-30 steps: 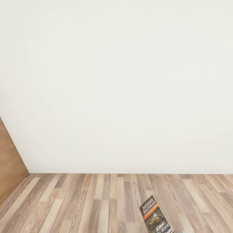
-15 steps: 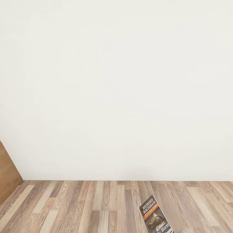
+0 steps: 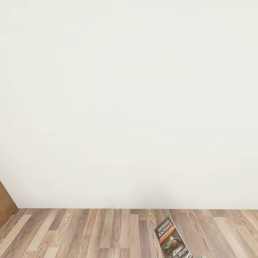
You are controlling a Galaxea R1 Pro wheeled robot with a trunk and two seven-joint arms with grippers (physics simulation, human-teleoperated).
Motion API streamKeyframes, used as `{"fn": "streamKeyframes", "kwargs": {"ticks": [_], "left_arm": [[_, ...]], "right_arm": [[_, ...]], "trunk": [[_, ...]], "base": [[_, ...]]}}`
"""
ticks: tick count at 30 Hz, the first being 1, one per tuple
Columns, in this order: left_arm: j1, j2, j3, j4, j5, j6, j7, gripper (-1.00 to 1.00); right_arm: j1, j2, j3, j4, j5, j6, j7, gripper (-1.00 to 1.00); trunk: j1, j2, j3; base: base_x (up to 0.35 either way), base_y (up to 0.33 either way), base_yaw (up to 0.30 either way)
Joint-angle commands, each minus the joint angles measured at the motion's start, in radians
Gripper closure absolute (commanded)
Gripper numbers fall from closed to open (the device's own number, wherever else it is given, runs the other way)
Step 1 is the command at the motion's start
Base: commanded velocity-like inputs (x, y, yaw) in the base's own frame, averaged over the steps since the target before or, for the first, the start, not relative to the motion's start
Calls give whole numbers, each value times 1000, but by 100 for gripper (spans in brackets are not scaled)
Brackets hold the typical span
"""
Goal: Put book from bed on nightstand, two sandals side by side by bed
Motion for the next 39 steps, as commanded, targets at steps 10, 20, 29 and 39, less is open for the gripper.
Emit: {"fn": "streamKeyframes", "kwargs": {"ticks": [10,20,29,39], "left_arm": [[-1,0,-8,1,7,-4,-3,-100],[-1,0,-8,1,7,-4,-3,-100],[-1,0,-8,1,7,-4,-3,-100],[-1,0,-8,1,7,-4,-3,-100]], "right_arm": [[-1,0,4,-1,-12,6,3,100],[-1,-1,4,-1,-12,6,3,100],[-1,-1,4,-1,-12,6,3,100],[-1,-1,4,-1,-12,6,3,100]], "trunk": [[1,-2,-2],[1,-2,-2],[1,-2,-2],[1,-2,-2]], "base": [[319,0,0],[117,0,0],[317,0,0],[231,0,-84]]}}
